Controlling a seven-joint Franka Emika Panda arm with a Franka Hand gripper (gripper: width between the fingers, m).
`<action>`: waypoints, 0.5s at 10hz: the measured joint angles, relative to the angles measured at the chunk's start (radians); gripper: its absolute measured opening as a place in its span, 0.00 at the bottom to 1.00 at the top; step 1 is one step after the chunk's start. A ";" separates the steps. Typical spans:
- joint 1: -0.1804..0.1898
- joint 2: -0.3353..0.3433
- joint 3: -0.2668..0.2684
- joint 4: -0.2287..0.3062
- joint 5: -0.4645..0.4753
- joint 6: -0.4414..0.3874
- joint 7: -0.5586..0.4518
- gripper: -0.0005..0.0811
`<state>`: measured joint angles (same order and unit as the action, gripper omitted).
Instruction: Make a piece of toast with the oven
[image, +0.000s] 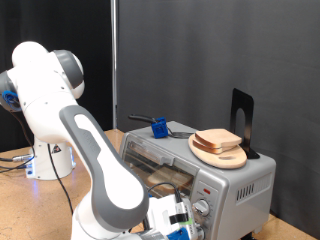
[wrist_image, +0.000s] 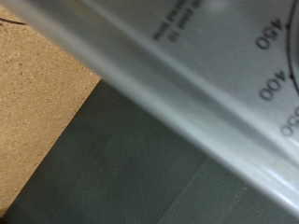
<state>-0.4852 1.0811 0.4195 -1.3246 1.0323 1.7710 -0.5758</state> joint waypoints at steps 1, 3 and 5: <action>-0.001 -0.004 0.000 -0.004 0.000 -0.005 0.001 0.11; -0.002 -0.010 0.000 -0.011 0.003 -0.006 0.002 0.03; -0.003 -0.011 0.000 -0.015 0.005 -0.006 0.006 0.01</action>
<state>-0.4886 1.0696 0.4195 -1.3393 1.0370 1.7653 -0.5694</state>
